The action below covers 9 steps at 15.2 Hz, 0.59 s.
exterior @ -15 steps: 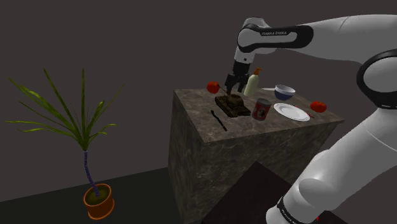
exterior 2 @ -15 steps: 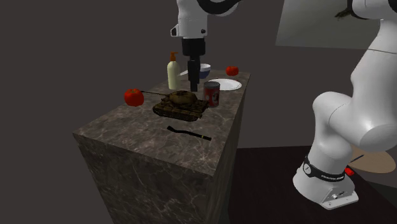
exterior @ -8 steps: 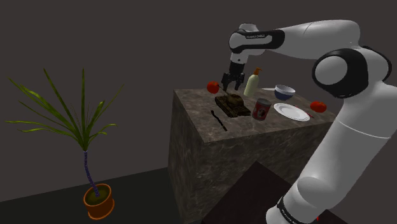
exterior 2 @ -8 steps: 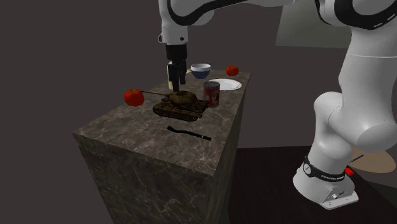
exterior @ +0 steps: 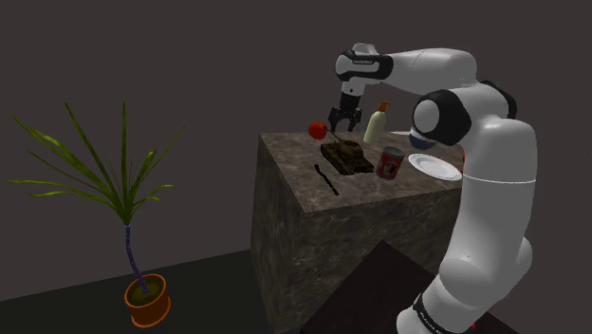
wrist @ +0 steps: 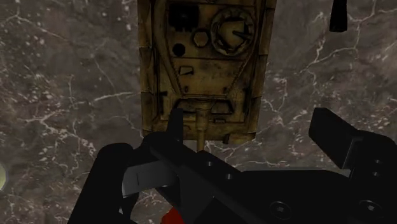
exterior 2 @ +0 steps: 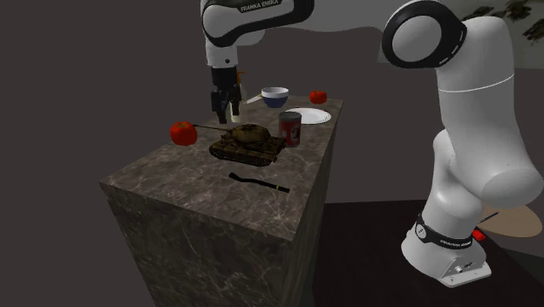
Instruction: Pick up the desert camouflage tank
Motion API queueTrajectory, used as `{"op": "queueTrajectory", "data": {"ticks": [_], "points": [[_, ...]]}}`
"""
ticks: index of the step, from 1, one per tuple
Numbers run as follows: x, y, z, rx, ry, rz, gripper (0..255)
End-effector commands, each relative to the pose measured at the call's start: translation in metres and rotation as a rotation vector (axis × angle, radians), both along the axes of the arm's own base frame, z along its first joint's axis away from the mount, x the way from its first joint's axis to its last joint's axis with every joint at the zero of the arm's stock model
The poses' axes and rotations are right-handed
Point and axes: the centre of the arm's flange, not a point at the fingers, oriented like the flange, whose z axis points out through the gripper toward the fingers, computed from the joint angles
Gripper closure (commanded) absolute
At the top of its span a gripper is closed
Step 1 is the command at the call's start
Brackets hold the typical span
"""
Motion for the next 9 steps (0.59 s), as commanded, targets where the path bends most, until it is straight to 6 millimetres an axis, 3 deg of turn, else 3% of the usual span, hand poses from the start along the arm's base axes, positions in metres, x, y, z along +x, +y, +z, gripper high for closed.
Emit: {"op": "queueTrajectory", "data": {"ticks": [1, 3, 9], "points": [[0.012, -0.021, -0.007, 0.0, 0.001, -0.03, 0], [0.021, -0.037, -0.012, 0.001, 0.002, -0.051, 0], [0.021, -0.037, -0.044, 0.001, 0.002, -0.051, 0]]}}
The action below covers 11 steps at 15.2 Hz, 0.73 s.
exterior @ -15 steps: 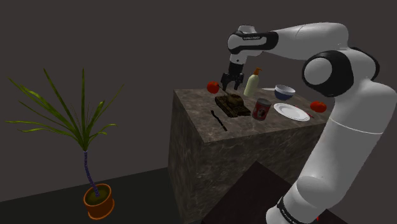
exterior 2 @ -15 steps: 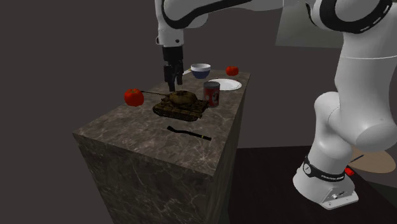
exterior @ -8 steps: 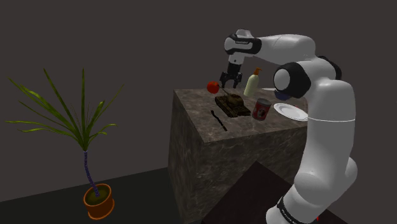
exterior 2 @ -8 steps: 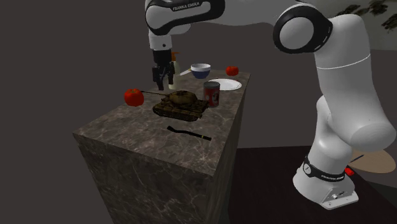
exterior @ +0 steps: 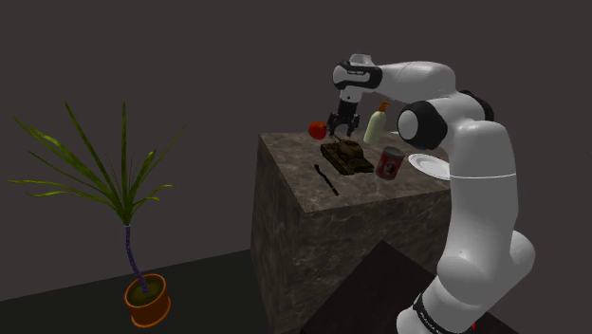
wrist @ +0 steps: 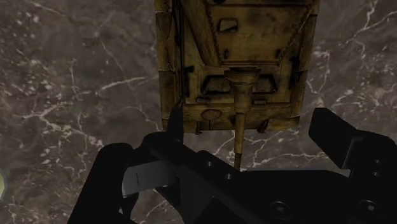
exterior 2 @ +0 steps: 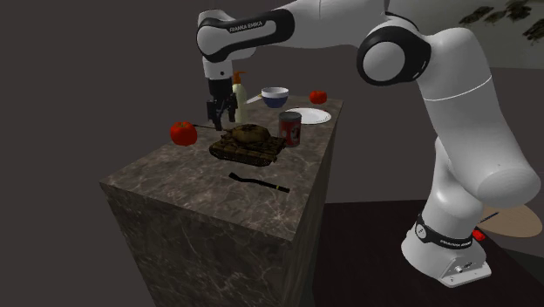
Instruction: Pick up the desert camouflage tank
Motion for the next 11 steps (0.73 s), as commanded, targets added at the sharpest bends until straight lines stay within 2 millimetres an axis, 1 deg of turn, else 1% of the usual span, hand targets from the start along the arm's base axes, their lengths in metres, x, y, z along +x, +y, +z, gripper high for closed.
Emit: {"op": "queueTrajectory", "data": {"ticks": [1, 3, 4, 11], "points": [[-0.0002, -0.0008, -0.0138, 0.0, 0.0, 0.0, 0], [-0.0002, -0.0007, -0.0138, 0.0, 0.0, 0.0, 0], [0.0, -0.0006, -0.0138, 0.0, 0.0, 0.0, 255], [-0.0002, -0.0003, -0.0139, 0.0, 0.0, 0.0, 255]]}}
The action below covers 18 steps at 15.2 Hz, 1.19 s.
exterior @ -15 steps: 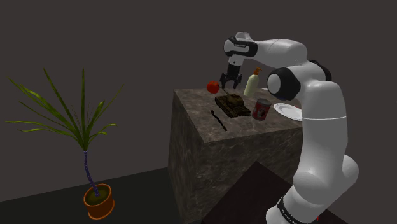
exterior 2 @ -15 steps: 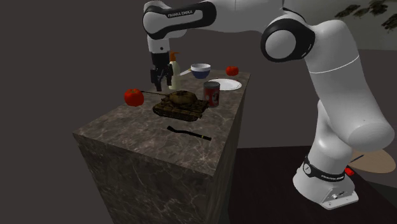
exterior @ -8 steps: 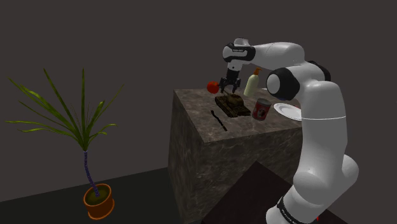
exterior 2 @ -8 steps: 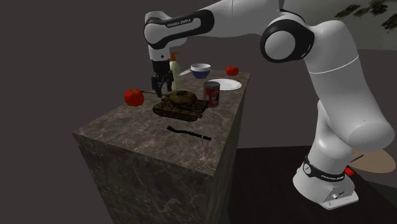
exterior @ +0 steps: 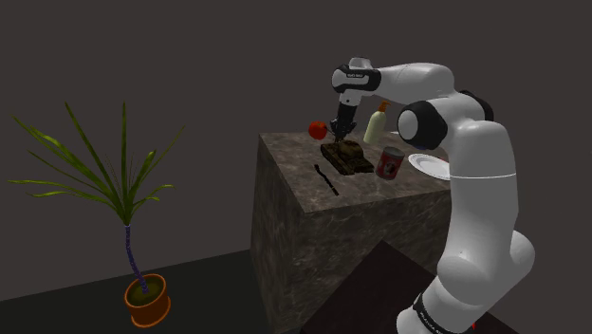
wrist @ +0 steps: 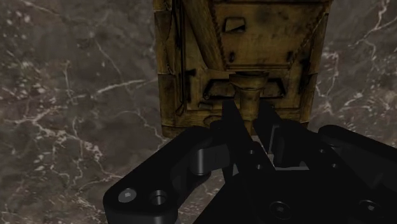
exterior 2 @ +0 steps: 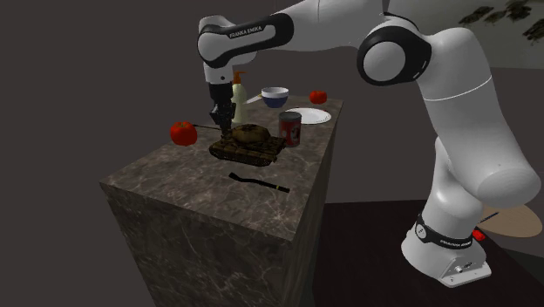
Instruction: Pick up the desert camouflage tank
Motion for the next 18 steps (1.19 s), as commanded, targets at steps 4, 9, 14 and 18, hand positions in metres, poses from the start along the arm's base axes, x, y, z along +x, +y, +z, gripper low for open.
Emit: {"op": "queueTrajectory", "data": {"ticks": [4, 9, 14, 18], "points": [[0.0, 0.0, 0.01, 0.001, 0.0, 0.0, 255], [0.0, 0.0, 0.037, 0.001, 0.0, 0.0, 255], [0.0, 0.0, 0.063, 0.001, 0.0, 0.0, 255], [0.0, 0.0, 0.08, 0.001, 0.0, 0.0, 255]]}}
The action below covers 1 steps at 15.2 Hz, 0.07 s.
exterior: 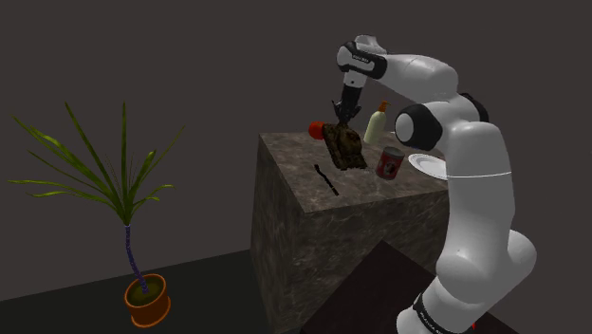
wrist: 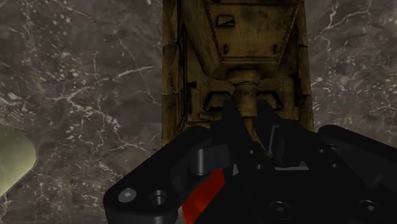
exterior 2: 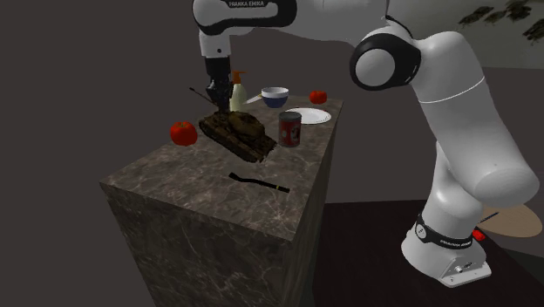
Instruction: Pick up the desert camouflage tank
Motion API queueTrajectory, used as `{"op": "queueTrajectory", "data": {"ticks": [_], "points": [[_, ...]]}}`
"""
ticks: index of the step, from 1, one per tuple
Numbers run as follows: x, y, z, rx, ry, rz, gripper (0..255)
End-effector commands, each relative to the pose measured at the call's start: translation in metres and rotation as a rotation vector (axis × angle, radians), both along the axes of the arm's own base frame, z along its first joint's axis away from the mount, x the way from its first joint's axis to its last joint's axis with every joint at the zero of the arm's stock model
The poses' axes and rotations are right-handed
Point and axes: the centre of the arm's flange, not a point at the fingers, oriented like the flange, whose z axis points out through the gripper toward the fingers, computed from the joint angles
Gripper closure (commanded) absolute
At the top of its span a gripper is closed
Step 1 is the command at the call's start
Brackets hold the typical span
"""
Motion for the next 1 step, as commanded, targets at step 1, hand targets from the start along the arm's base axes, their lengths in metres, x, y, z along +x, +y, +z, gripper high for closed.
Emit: {"op": "queueTrajectory", "data": {"ticks": [1], "points": [[-0.0014, -0.0003, 0.0042, -0.001, -0.002, 0.0, 255]]}}
